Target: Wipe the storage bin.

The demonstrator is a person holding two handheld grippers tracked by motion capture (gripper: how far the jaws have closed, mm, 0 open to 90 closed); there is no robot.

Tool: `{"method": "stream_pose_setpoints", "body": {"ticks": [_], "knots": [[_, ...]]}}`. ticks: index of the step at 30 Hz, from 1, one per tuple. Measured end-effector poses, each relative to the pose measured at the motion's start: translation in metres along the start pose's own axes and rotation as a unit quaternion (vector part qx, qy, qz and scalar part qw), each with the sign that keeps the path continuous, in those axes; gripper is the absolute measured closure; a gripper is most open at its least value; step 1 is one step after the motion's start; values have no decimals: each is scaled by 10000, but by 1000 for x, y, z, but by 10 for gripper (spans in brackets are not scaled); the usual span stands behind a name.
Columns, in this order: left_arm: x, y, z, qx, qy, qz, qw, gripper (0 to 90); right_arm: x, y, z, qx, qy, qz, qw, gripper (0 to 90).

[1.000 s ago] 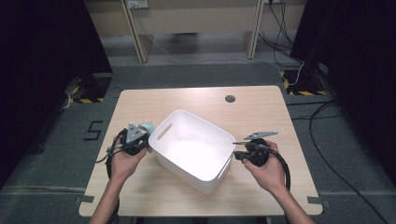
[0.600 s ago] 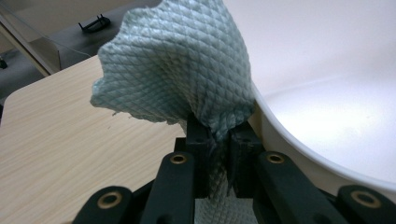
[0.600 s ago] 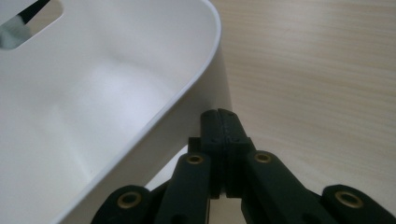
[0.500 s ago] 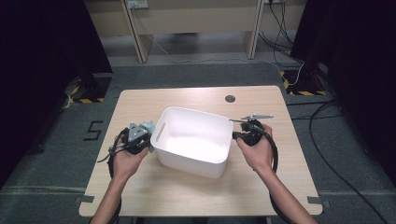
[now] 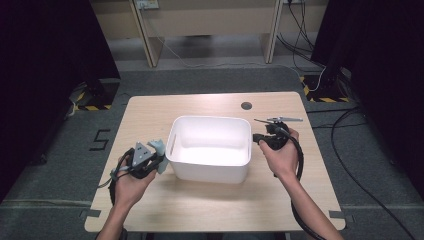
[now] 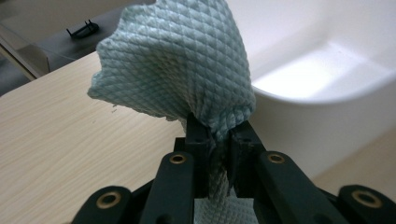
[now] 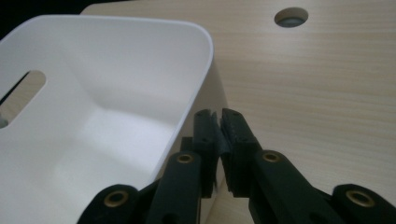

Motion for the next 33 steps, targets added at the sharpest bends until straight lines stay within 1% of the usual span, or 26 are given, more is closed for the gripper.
{"method": "stream_pose_setpoints", "body": {"ticks": [1,3,5,6,7,10,11,12,13,14,16,17,18,19,21,22,23,24,25,26,27,28,29,30,31,33], "knots": [[-4,-2,-2,-2,-68,30,10000,806,1,1,-5,-66,28,49,10000,828],[-16,-8,-5,40,-152,195,9997,806,2,2,-12,-162,65,60,9998,801],[-27,-10,-3,44,-222,281,9994,805,5,2,-19,-244,91,64,9996,772],[-30,-10,-2,30,-212,428,9989,805,7,2,-21,-261,97,21,9996,759],[-35,-10,-1,92,-235,407,9989,804,10,2,-22,-260,116,-2,9996,745],[-40,-6,1,155,-256,389,9988,803,17,1,-24,-232,92,-86,9997,707],[-41,-3,3,106,-237,453,9986,803,19,1,-23,-185,30,-158,9997,706],[-43,-2,4,163,-264,421,9986,803,20,1,-21,-110,-28,-219,9997,705],[-44,-1,4,162,-296,427,9985,803,21,0,-17,18,-75,-209,9998,706],[-46,1,5,166,-322,448,9983,803,21,0,-15,69,-112,-201,9997,708],[-47,3,7,105,-309,505,9982,803,20,-1,-11,147,-311,-291,9990,720],[-47,3,7,102,-317,500,9982,802,19,-2,-10,151,-352,-265,9989,730],[-49,3,7,165,-348,455,9982,802,17,-2,-9,177,-382,-268,9988,747],[-49,4,9,92,-326,505,9982,802,16,-2,-8,196,-408,-239,9987,767],[-49,7,10,98,-338,499,9981,802,14,-1,-5,188,-412,-199,9988,774],[-50,8,11,156,-352,443,9983,802,12,0,-4,168,-454,-201,9986,779],[-49,11,14,105,-303,498,9982,802,12,2,-2,149,-478,-177,9986,784],[-49,13,16,111,-294,485,9983,802,11,4,0,126,-525,-207,9983,787],[-49,14,18,117,-305,476,9983,802,11,8,2,120,-555,-168,9982,793],[-49,16,20,162,-321,387,9986,803,10,11,4,90,-578,-169,9981,796],[-47,18,22,175,-317,377,9986,803,8,15,8,46,-594,-213,9980,798],[-45,20,25,153,-301,430,9985,802,7,19,11,9,-579,-217,9981,799],[-44,20,26,209,-343,346,9986,803,5,22,14,-8,-564,-237,9981,799],[-42,22,28,197,-339,417,9984,802,4,25,15,-11,-559,-260,9981,797],[-42,22,29,225,-361,334,9985,803,3,28,17,-20,-575,-280,9980,794],[-42,21,28,226,-349,325,9986,803,2,28,17,-37,-593,-311,9977,786]]}}
Point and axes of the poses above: each handheld gripper's, and its own axes: z roughly forward along the jaws, y roughly out of its top, x roughly to its left, the point moved 4 cm from there along z, roughly forward along the jaws, and after that the axes turned 10 degrees about x, right-handed, at the moved point
